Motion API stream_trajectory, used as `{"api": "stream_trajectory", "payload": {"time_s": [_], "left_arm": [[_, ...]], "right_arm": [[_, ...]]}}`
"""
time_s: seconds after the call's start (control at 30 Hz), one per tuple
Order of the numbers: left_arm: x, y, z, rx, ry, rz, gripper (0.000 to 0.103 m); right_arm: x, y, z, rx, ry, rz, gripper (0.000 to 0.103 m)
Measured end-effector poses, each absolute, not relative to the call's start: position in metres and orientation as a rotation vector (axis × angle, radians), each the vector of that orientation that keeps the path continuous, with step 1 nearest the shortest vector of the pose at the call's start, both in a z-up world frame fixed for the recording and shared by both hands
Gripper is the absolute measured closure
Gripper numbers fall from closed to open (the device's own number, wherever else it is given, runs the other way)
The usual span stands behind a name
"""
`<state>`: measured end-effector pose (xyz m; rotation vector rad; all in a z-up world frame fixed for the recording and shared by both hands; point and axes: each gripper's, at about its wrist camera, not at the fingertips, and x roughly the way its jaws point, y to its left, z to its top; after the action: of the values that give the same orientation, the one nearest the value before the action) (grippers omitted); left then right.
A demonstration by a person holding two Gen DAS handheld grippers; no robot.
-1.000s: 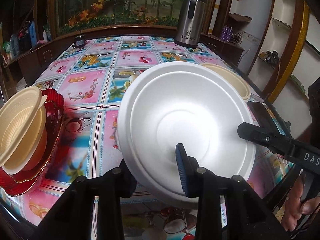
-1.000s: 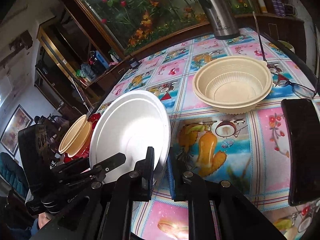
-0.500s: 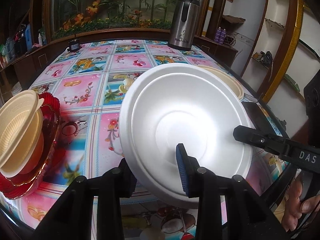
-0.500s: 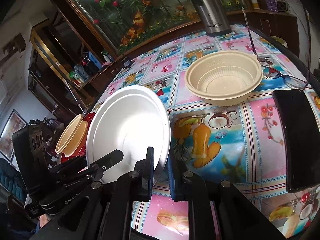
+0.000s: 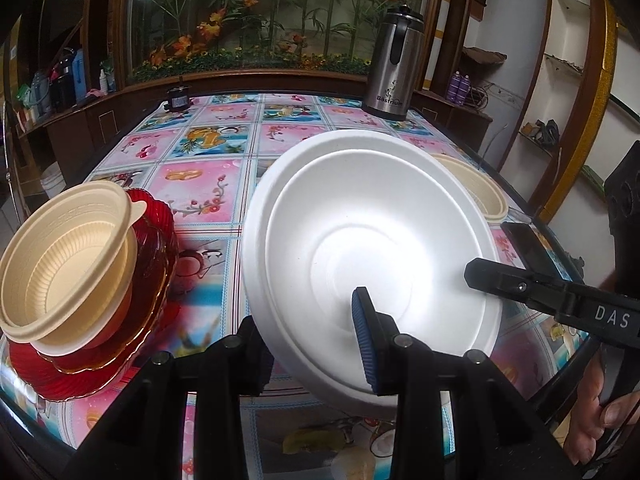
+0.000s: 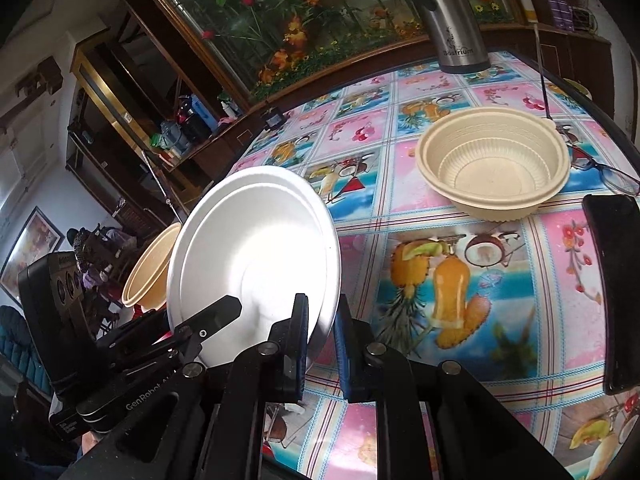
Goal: Organize plates and bowls
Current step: 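Carry the white bowl with the left tool toward the plate stack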
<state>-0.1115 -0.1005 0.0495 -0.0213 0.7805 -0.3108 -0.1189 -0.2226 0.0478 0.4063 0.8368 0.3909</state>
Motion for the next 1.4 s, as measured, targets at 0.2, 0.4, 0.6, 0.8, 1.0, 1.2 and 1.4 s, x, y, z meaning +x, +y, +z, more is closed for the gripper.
{"api": "stream_trajectory", "payload": {"time_s": [0.2, 0.4, 0.6, 0.8, 1.0, 1.2, 1.4], "left_arm": [[-0.115, -0.106, 0.053, -0.003, 0.760, -0.307, 0.070], [-0.121, -0.106, 0.057, 0.009, 0.739, -0.301, 0.070], [-0.127, -0.097, 0.062, 0.002, 0.718, -0.288, 0.070], [-0.130, -0.087, 0.067, -0.011, 0.698, -0.280, 0.070], [-0.134, -0.076, 0.078, -0.022, 0.672, -0.269, 0.070], [-0.136, -0.053, 0.100, -0.046, 0.631, -0.233, 0.070], [-0.136, -0.015, 0.120, -0.067, 0.601, -0.150, 0.069]], "right_arm": [[-0.118, -0.224, 0.053, 0.395, 0.826, 0.395, 0.089], [-0.122, -0.224, 0.058, 0.384, 0.812, 0.394, 0.089], [-0.123, -0.216, 0.061, 0.369, 0.811, 0.403, 0.089], [-0.123, -0.206, 0.067, 0.347, 0.809, 0.409, 0.089], [-0.121, -0.197, 0.077, 0.333, 0.805, 0.432, 0.089], [-0.115, -0.177, 0.103, 0.287, 0.786, 0.489, 0.089], [-0.097, -0.145, 0.130, 0.280, 0.791, 0.591, 0.089]]}}
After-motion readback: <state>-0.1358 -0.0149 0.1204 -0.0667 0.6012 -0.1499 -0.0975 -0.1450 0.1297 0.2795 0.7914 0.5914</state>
